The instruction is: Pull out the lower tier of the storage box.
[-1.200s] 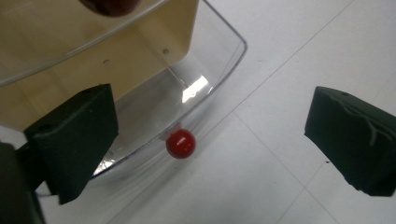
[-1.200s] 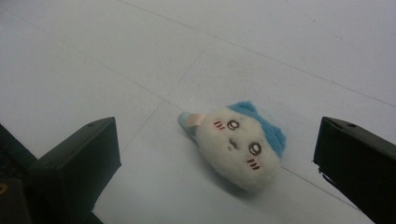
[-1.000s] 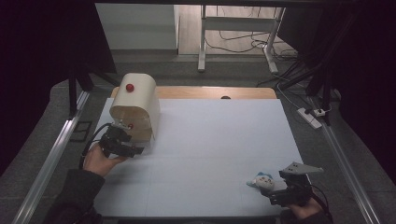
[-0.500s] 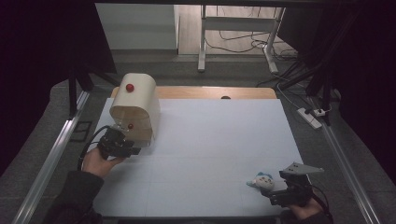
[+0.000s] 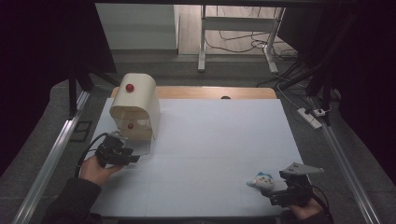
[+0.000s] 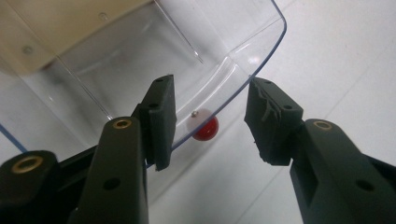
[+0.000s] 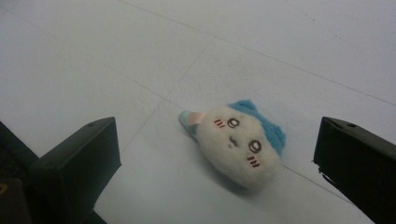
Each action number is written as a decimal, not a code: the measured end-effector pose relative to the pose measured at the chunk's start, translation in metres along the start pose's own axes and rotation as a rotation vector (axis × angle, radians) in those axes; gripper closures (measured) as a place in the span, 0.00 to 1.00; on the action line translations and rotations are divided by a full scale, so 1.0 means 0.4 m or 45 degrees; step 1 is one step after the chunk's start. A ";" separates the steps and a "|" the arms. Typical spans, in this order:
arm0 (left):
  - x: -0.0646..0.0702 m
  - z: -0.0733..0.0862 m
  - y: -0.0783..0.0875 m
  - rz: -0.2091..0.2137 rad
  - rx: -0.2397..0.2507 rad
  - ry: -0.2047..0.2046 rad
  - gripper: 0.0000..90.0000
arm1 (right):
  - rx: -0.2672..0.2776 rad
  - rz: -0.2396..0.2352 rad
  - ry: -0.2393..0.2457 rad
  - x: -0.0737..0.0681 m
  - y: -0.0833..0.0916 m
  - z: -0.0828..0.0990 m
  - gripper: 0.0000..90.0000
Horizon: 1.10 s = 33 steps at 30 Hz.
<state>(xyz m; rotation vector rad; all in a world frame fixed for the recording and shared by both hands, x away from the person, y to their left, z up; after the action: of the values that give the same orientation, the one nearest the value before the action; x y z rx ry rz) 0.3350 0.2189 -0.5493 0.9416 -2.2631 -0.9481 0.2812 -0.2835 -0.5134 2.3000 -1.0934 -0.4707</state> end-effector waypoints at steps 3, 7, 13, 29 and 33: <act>0.004 0.008 0.000 0.001 -0.004 0.001 0.59 | 0.000 0.000 0.004 0.000 0.000 0.000 0.00; 0.011 0.018 -0.001 -0.008 -0.004 -0.001 0.59 | 0.001 0.001 0.003 0.000 0.000 0.000 0.00; 0.013 0.019 -0.001 -0.018 0.009 -0.007 0.58 | 0.001 -0.001 0.004 0.000 0.000 0.000 0.00; 0.021 0.016 0.003 -0.001 0.071 0.042 0.37 | 0.001 -0.003 0.007 -0.001 0.000 0.000 0.00; 0.023 0.017 0.012 -0.004 0.107 0.059 0.33 | -0.001 -0.003 0.009 -0.002 -0.001 0.000 0.00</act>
<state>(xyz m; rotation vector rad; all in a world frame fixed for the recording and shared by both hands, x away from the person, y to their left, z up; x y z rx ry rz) 0.3229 0.2172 -0.5482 0.9929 -2.2782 -0.8298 0.2810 -0.2828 -0.5135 2.3006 -1.0874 -0.4633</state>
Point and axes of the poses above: each handheld gripper's, and its own axes: y roughly backward along the jaws, z roughly out of its underside, x roughly to its right, the point moved 7 cm from there along -y, roughly forward along the jaws, and after that the axes turned 8 degrees about x, right-handed, at the moved point
